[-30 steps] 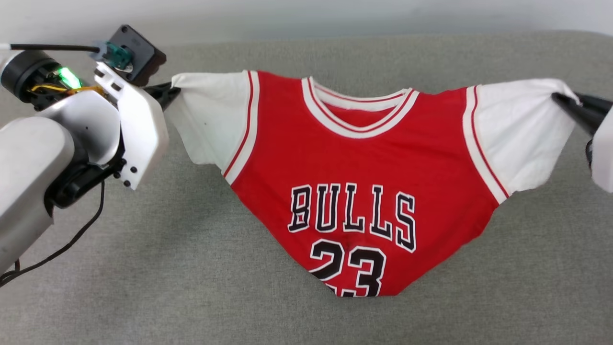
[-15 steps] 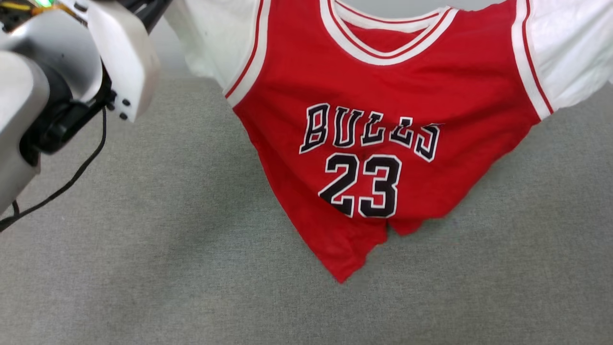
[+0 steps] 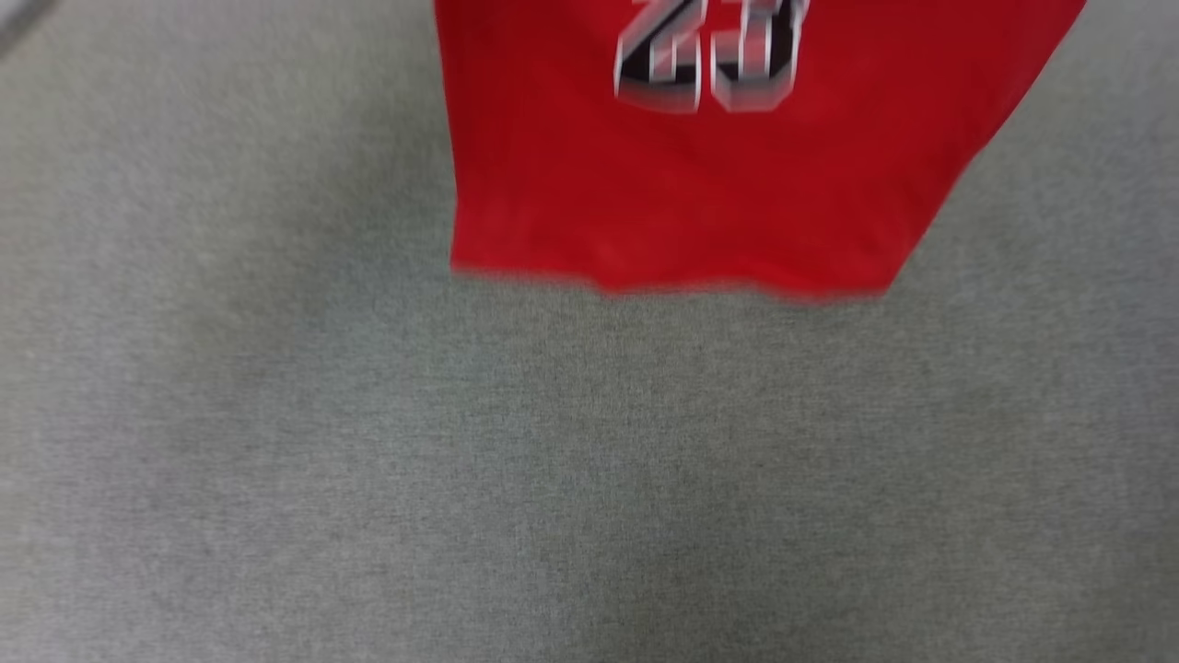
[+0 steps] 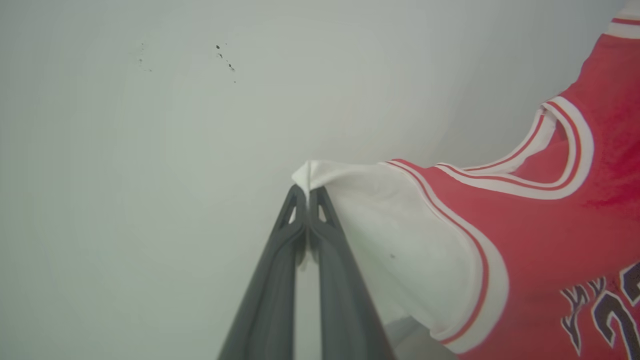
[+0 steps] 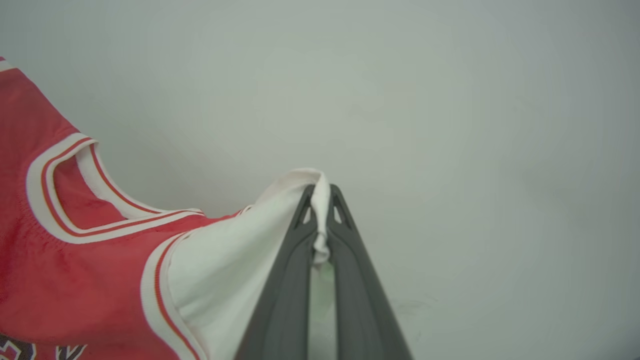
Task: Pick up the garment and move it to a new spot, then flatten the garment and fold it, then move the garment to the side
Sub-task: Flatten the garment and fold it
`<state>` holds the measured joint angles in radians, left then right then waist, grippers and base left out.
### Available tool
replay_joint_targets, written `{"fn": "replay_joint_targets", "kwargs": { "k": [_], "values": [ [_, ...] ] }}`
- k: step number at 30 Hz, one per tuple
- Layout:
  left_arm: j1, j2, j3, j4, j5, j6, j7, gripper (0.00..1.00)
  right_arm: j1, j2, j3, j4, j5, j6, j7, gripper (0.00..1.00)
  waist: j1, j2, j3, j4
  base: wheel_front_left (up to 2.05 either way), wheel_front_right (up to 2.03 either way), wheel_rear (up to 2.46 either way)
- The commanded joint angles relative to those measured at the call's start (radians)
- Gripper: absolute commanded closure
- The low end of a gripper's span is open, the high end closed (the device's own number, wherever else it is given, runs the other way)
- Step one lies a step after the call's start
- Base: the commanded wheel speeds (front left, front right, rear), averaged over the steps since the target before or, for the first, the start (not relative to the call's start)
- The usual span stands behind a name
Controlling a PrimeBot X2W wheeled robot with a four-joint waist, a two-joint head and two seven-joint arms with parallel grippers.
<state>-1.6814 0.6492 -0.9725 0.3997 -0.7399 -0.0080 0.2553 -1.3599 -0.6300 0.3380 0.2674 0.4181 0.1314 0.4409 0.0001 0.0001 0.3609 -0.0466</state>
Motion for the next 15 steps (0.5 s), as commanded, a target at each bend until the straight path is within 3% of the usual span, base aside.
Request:
{"fn": "replay_joint_targets", "kwargs": {
  "k": [1, 9, 15],
  "values": [
    [-0.050, -0.013, 0.013, 0.027, 0.016, 0.000, -0.024, 1.00, -0.061, 0.017, 0.003, 0.027, -0.025, -0.001, -0.017, 1.00, -0.0001, -0.0001, 0.069, 0.000, 0.00, 0.00, 0.00],
    [-0.249, -0.080, 0.054, 0.190, 0.066, -0.014, -0.106, 1.00, -0.334, 0.074, 0.015, 0.186, -0.091, -0.001, -0.093, 1.00, -0.0001, -0.0001, 0.157, -0.003, 0.00, 0.00, 0.00],
    [-0.305, -0.119, 0.073, 0.305, 0.049, -0.041, -0.167, 1.00, -0.434, 0.110, 0.046, 0.295, -0.102, -0.001, -0.158, 1.00, -0.0001, -0.0001, 0.184, 0.004, 0.00, 0.00, 0.00]
  ]
}}
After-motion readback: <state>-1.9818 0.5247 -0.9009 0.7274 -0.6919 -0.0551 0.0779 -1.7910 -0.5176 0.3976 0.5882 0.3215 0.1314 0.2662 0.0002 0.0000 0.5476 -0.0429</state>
